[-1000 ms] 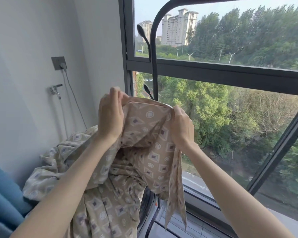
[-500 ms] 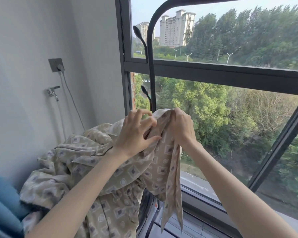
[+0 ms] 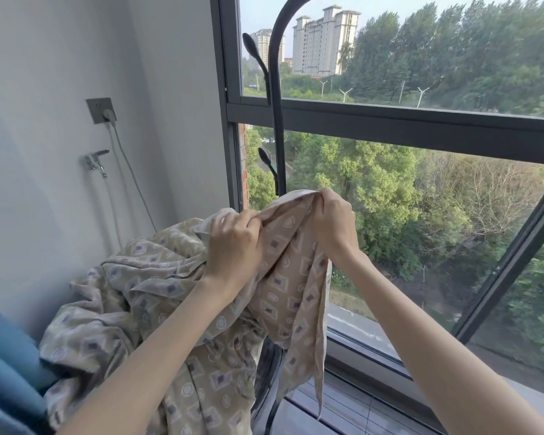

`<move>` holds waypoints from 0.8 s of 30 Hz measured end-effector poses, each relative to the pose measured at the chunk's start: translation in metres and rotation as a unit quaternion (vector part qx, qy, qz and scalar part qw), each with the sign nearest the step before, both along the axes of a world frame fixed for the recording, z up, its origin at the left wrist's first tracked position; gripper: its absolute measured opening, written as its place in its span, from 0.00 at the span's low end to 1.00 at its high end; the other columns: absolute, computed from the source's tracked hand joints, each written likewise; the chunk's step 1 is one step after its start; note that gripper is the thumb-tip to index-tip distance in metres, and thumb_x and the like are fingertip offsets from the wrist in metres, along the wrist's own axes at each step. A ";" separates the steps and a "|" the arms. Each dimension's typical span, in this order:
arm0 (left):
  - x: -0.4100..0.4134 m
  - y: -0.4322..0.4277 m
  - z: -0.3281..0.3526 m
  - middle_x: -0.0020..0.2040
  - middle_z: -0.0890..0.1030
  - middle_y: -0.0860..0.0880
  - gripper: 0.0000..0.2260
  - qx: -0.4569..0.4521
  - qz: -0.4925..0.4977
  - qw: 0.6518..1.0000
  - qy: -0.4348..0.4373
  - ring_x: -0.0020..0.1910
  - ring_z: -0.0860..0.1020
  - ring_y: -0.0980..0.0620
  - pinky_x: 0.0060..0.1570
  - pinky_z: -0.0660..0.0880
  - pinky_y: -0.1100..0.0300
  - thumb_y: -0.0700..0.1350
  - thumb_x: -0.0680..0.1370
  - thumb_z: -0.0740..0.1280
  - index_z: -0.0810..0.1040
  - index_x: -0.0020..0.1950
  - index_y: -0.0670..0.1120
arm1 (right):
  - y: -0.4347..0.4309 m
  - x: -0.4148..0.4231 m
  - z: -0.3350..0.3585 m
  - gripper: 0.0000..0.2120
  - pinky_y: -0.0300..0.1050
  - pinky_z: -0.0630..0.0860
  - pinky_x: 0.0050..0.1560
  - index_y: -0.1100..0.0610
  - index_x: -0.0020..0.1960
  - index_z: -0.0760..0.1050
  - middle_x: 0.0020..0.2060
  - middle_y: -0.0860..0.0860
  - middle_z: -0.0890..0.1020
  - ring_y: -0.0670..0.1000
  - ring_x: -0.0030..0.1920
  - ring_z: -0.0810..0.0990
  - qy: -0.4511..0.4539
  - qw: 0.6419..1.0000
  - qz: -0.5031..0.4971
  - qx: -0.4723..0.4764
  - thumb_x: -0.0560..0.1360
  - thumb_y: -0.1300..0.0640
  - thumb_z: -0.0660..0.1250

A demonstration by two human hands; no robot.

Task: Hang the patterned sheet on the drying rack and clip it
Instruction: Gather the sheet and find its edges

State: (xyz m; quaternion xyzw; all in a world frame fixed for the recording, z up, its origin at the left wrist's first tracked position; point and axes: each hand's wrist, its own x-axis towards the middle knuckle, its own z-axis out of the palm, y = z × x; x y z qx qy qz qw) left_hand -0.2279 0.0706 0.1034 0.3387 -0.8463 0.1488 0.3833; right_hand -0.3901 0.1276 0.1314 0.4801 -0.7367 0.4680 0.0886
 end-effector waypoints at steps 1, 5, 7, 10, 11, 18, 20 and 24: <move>0.003 -0.003 0.005 0.46 0.82 0.46 0.04 0.003 -0.004 1.000 0.012 0.44 0.80 0.46 0.48 0.75 0.52 0.36 0.72 0.69 0.81 0.46 0.41 | 0.000 0.000 -0.001 0.10 0.54 0.72 0.36 0.64 0.44 0.70 0.38 0.57 0.77 0.58 0.36 0.75 0.018 1.000 -0.001 0.006 0.80 0.65 0.51; 0.018 -0.019 0.033 0.38 0.79 0.45 0.04 -0.007 -0.062 0.998 -0.009 0.31 0.74 0.51 0.32 0.73 0.64 0.32 0.75 0.65 0.74 0.45 0.40 | 0.004 -0.004 -0.009 0.08 0.52 0.65 0.29 0.61 0.44 0.62 0.35 0.59 0.74 0.57 0.30 0.69 0.082 0.996 0.037 0.029 0.79 0.67 0.48; 0.024 -0.025 0.044 0.35 0.75 0.47 0.05 -0.015 -0.073 0.997 -0.036 0.28 0.67 0.55 0.27 0.70 0.65 0.31 0.76 0.63 0.72 0.46 0.41 | 0.007 -0.009 -0.010 0.06 0.49 0.63 0.26 0.59 0.48 0.61 0.32 0.58 0.74 0.54 0.27 0.67 0.094 0.991 0.090 0.030 0.81 0.63 0.48; 0.034 -0.032 0.055 0.32 0.70 0.49 0.04 -0.007 -0.061 0.997 -0.036 0.25 0.65 0.54 0.26 0.67 0.64 0.33 0.77 0.63 0.71 0.45 0.41 | 0.010 -0.018 -0.013 0.04 0.45 0.66 0.22 0.59 0.56 0.63 0.31 0.53 0.74 0.52 0.24 0.69 0.203 0.966 0.151 0.047 0.83 0.60 0.52; 0.037 -0.034 0.057 0.31 0.70 0.48 0.04 -0.005 -0.054 0.998 -0.034 0.25 0.65 0.54 0.26 0.66 0.64 0.34 0.77 0.63 0.71 0.44 0.41 | 0.010 -0.021 -0.015 0.05 0.47 0.69 0.22 0.59 0.58 0.64 0.33 0.53 0.75 0.53 0.24 0.71 0.241 0.956 0.154 0.060 0.82 0.61 0.54; 0.024 -0.037 0.046 0.31 0.69 0.48 0.02 0.025 -0.084 0.996 -0.033 0.23 0.62 0.58 0.25 0.55 0.72 0.38 0.79 0.61 0.70 0.50 0.40 | 0.004 -0.007 -0.033 0.12 0.51 0.75 0.40 0.59 0.60 0.70 0.47 0.55 0.76 0.57 0.43 0.75 0.261 0.965 0.005 0.029 0.78 0.60 0.57; 0.015 -0.037 0.044 0.31 0.71 0.47 0.02 0.034 -0.101 0.994 -0.035 0.24 0.67 0.54 0.23 0.61 0.70 0.40 0.80 0.60 0.70 0.49 0.41 | 0.001 0.013 -0.031 0.20 0.50 0.73 0.47 0.59 0.64 0.69 0.53 0.54 0.76 0.56 0.49 0.74 0.209 0.978 0.022 0.008 0.78 0.51 0.51; -0.003 -0.032 0.040 0.34 0.74 0.48 0.04 0.029 -0.133 0.990 -0.035 0.26 0.72 0.53 0.28 0.72 0.65 0.42 0.81 0.60 0.70 0.48 0.42 | -0.006 0.037 -0.022 0.15 0.46 0.75 0.44 0.56 0.58 0.74 0.49 0.50 0.79 0.52 0.47 0.77 0.217 0.976 0.021 -0.026 0.79 0.51 0.54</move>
